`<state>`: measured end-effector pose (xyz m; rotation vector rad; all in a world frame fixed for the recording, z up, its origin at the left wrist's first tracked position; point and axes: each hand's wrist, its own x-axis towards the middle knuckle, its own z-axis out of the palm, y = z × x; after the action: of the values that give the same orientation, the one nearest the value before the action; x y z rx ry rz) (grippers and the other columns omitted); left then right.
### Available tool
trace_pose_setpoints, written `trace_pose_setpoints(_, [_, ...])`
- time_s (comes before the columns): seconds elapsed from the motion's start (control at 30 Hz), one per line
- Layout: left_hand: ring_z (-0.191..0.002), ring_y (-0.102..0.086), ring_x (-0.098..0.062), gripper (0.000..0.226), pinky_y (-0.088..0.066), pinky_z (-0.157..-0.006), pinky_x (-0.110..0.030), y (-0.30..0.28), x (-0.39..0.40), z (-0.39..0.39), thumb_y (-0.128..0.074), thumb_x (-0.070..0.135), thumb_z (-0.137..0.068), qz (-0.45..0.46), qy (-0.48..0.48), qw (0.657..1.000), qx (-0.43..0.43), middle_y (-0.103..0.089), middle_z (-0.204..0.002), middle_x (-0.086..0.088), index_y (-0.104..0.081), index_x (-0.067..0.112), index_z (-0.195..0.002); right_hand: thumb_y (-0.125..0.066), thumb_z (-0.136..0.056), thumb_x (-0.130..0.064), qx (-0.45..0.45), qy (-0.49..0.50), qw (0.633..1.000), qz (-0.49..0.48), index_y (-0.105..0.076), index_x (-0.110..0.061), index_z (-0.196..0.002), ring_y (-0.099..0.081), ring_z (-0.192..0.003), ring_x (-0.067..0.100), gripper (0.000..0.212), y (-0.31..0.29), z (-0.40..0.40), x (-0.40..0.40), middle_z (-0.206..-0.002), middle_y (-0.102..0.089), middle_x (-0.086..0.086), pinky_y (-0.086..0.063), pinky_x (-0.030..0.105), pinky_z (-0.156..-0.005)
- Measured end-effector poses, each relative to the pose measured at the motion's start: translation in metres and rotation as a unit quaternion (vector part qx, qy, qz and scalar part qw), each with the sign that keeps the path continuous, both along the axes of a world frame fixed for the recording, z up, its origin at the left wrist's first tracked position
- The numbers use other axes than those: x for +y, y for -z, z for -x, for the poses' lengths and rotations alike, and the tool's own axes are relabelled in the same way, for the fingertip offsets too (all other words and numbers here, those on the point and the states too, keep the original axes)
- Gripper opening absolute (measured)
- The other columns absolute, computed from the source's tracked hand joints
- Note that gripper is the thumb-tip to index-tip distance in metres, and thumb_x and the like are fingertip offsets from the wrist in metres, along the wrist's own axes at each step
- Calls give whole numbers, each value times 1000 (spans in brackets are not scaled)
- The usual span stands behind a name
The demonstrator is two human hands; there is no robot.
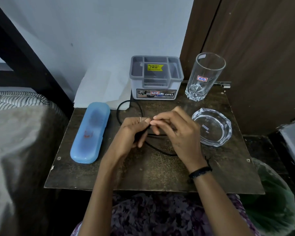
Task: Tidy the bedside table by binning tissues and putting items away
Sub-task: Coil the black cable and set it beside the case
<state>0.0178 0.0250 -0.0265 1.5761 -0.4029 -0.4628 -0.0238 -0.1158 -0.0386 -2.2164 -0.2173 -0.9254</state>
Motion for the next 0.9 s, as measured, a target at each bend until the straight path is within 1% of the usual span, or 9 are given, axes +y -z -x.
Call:
trace_pose_setpoints(0.17, [-29, -18, -6, 35, -16, -34, -19, 3, 5, -3, -39, 27, -88, 226, 80, 959, 152, -36, -31, 8, -64, 13, -68, -64, -84, -15, 80, -37, 963, -256, -71, -15, -86, -59, -77, 3, 7, -5, -9, 9, -80, -66, -3, -41, 10, -72])
trace_pose_setpoints(0.23, [-31, -26, -4, 37, -25, -34, -14, 0, 1, 2, -34, 27, -90, 300, 84, 938, 155, -45, -37, 8, -68, 13, -81, -57, -90, -18, 143, -50, 934, -322, -71, -17, -93, -57, -61, 6, 14, -3, -11, 17, -70, -63, -3, -44, 16, -56])
trace_pose_setpoints(0.33, [-40, -47, -4, 38, -46, -45, -13, -7, -7, 5, -32, 21, -88, 380, 44, 906, 183, -68, -69, -4, -61, 5, -106, -49, -94, -19, 226, -91, 875, -418, -67, -22, -105, -34, -31, 5, 22, 1, -13, 25, -56, -47, 6, -29, 16, -31])
trace_pose_setpoints(0.43, [-76, -68, -5, 36, -55, -69, -15, -6, -12, 2, -32, 12, -92, 426, -26, 888, 172, -70, -108, -1, -45, 8, -125, -49, -94, -21, 281, -110, 879, -368, -65, -35, -77, -32, -29, 4, 28, 1, -12, 29, -51, -46, 3, -25, 16, -31])
trace_pose_setpoints(0.5, [-94, -68, -6, 40, -53, -83, -16, 0, -13, -2, -27, 7, -97, 378, -100, 913, 119, -60, -123, 0, -33, 12, -135, -55, -92, -21, 277, -89, 936, -200, -65, -28, -66, -40, -36, 8, 28, 4, -11, 30, -48, -49, -4, -31, 23, -40])
trace_pose_setpoints(0.6, [-103, -63, -1, 44, -49, -89, -17, 9, -9, -5, -29, 12, -99, 206, -156, 965, -41, -43, -137, 8, -23, 34, -136, -57, -85, -21, 238, -58, 969, -4, -68, -21, -83, -54, -52, 13, 10, 4, -8, 31, -60, -63, -5, -40, 29, -48])
trace_pose_setpoints(0.67, [-100, -63, -1, 44, -48, -90, -20, 9, -4, -6, -32, 21, -95, 88, -139, 978, -128, -46, -133, 16, -22, 42, -133, -57, -82, -20, 197, -44, 978, 53, -68, -22, -89, -63, -67, 12, 14, 1, -5, 28, -78, -72, -3, -48, 30, -55])
trace_pose_setpoints(0.77, [-95, -62, -9, 42, -48, -87, -26, 10, 5, -7, -32, 25, -96, -104, -135, 956, -240, -61, -118, 12, -34, 27, -137, -59, -84, -18, 123, -28, 987, 97, -69, -21, -89, -64, -67, 12, 11, -4, -1, 20, -82, -70, -6, -51, 30, -57])
trace_pose_setpoints(0.9, [-65, -59, -29, 23, -46, -63, -46, 11, 13, -7, -36, 34, -86, -206, -124, 946, -219, -64, -66, -8, -48, 15, -78, -64, -85, -31, 69, -33, 995, 70, -74, -21, -95, -43, -56, 1, 16, -2, -1, 11, -66, -54, -7, -39, 18, -51])
